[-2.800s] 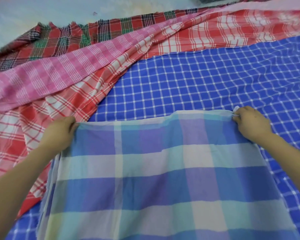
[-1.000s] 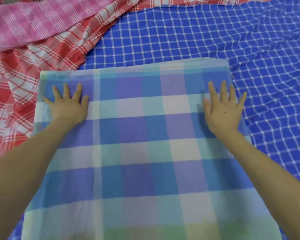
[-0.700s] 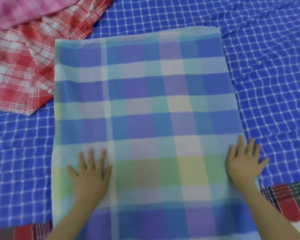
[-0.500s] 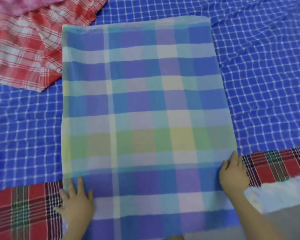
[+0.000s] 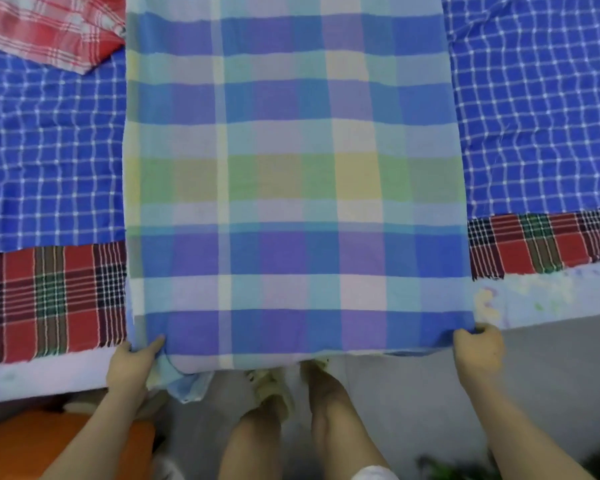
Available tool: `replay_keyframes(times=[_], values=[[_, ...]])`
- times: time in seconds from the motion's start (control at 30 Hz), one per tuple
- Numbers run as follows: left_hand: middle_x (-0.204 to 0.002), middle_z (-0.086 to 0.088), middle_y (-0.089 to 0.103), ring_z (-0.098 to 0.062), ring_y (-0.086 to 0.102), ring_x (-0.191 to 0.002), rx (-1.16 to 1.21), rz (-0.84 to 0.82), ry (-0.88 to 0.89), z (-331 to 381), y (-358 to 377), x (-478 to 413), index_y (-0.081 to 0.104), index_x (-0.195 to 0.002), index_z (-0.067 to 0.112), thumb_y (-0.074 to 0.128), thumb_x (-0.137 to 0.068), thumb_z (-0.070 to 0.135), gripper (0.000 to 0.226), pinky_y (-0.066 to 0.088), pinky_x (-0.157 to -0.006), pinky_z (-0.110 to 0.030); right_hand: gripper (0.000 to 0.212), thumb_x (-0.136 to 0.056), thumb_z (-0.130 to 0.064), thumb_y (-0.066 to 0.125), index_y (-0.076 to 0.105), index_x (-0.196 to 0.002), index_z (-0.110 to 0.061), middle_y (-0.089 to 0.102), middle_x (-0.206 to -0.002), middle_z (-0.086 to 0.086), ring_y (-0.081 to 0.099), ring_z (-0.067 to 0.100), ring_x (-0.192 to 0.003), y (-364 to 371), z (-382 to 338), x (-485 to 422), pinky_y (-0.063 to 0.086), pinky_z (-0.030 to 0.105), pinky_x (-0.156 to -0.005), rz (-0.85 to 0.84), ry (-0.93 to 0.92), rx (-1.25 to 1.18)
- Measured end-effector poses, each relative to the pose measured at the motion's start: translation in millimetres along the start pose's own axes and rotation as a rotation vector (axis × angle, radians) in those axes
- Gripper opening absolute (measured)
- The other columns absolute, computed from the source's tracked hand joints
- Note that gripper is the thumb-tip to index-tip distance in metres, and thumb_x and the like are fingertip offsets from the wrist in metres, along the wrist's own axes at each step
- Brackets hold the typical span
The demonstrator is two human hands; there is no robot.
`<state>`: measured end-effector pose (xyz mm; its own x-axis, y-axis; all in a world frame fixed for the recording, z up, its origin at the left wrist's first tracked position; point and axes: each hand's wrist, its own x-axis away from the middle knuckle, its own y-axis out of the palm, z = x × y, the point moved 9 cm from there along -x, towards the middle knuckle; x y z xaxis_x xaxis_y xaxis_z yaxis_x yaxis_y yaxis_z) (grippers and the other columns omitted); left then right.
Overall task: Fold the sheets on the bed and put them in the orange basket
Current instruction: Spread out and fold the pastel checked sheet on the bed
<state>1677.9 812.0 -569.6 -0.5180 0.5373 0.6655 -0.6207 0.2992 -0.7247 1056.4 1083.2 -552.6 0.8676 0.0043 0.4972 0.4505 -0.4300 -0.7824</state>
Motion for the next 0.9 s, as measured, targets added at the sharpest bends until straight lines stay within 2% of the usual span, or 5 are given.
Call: replay_keyframes(times=[0.07,0.3,0.4,0.57,0.9], values=[[-0.116,-0.019,0.063,-0.039,0.060,-0.102,0.046,0.003,-0.021,0.6,-2.3,20.4,0.057,-0.118,0.000,0.076,-0.061,0.057,0.082,0.048,-0.093,-0.049,0.027,-0.064,-0.009,0.055,0.050,-0.090,-0.006,0.053,-0.081,0.014,0.046,0.022,-0.064,4.5,18.2,5.2,0.039,0.033,-0.061,0.008,0.034,-0.184],[-0.083,-0.021,0.055,-0.035,0.053,-0.079,0.019,0.190,0.203,5.9,-5.7,69.4,0.052,-0.084,-0.002,0.064,-0.086,0.018,0.023,0.036,-0.069,-0.036,0.043,-0.065,0.013,0.048,0.047,-0.101,-0.010,0.048,-0.080,0.000,0.046,0.009,-0.067,45.1,39.1,4.7,0.034,0.025,-0.059,-0.202,0.113,-0.541],[-0.079,-0.017,0.047,-0.029,0.044,-0.074,0.082,0.254,0.262,-11.1,-4.7,67.1,0.043,-0.080,0.003,0.064,-0.085,0.015,0.025,0.031,-0.068,-0.034,0.031,-0.066,0.010,0.050,0.051,-0.081,-0.018,0.051,-0.078,-0.004,0.046,0.002,-0.065,66.1,40.1,4.2,0.036,0.018,-0.059,-0.334,0.084,-0.539],[-0.091,-0.019,0.052,-0.033,0.052,-0.087,0.141,0.150,0.253,-40.3,15.3,59.0,0.046,-0.093,0.000,0.069,-0.081,0.013,0.029,0.041,-0.078,-0.039,0.030,-0.083,0.004,0.061,0.056,-0.107,-0.015,0.060,-0.088,-0.010,0.055,0.002,-0.079,65.3,68.3,3.1,0.044,0.013,-0.068,-0.398,-0.031,-0.574],[-0.104,-0.016,0.061,-0.030,0.059,-0.087,0.463,-0.013,0.109,-105.7,27.8,74.0,0.059,-0.111,-0.003,0.063,-0.090,0.022,0.034,0.050,-0.087,-0.041,0.026,-0.082,-0.006,0.068,0.062,-0.107,-0.004,0.073,-0.085,0.000,0.069,0.017,-0.075,40.2,120.0,35.7,0.058,0.021,-0.062,-0.504,-0.008,-0.515]])
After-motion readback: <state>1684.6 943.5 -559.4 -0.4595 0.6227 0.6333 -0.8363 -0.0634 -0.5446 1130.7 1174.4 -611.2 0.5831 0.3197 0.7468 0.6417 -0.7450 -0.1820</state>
